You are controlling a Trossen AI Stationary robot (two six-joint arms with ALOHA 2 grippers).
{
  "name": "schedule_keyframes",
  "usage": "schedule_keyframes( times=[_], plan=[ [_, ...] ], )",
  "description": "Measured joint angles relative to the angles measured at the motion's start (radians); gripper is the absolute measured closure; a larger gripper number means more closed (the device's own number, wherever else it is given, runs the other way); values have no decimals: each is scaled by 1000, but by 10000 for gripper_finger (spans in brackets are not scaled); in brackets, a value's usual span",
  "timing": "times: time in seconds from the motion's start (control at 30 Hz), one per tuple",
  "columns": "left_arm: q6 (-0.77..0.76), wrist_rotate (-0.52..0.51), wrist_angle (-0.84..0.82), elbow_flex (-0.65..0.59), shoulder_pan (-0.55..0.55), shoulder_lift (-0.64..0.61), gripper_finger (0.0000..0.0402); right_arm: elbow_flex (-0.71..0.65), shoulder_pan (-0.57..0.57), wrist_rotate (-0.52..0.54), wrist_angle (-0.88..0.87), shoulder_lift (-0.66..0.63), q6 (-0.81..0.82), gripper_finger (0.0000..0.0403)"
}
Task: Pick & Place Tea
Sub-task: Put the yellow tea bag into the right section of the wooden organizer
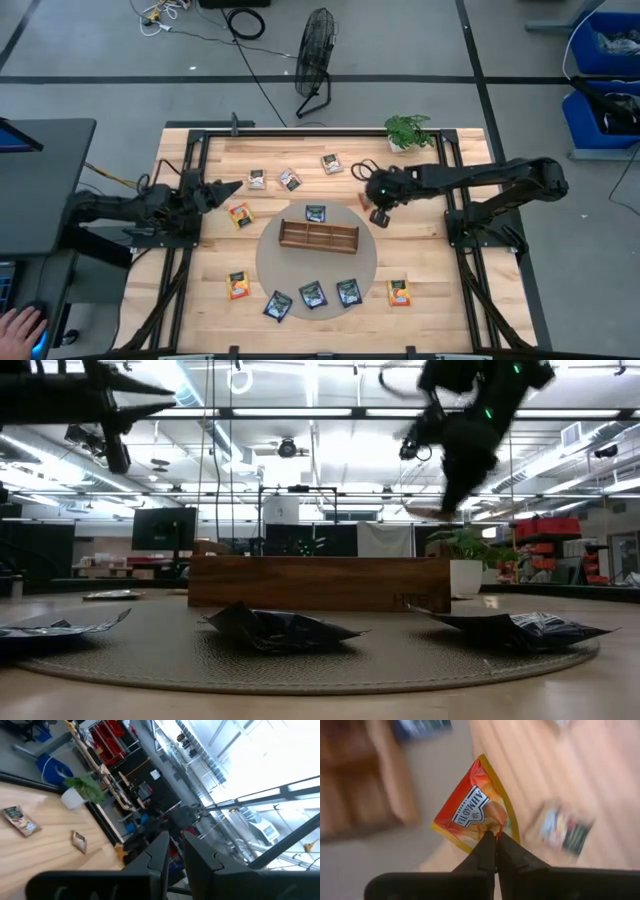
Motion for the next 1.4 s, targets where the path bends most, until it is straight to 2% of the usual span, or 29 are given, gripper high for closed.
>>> schedule_keyframes(
  times=[0.13,0.27,0.4,0.6,0.77,1.13,1.27,1.4],
  plan=[
    [-10,-1,2,77,0,107,333,109,22,3,5,0,-54,400],
    [-40,-2,-1,152,2,260,295,183,45,39,12,-1,-91,400],
    [-157,22,-10,219,30,432,252,209,55,55,11,-1,-118,401],
    [-175,115,-2,339,58,691,221,210,62,55,11,-1,-134,401],
    [-174,151,0,467,82,869,218,211,62,55,11,5,-122,401],
    [-139,305,0,752,148,1209,224,211,65,44,23,8,-91,401],
    [-110,420,-4,855,166,1308,225,211,68,45,19,8,-57,401],
    [-110,511,-14,907,175,1370,225,211,79,45,8,8,-52,401]
  ],
)
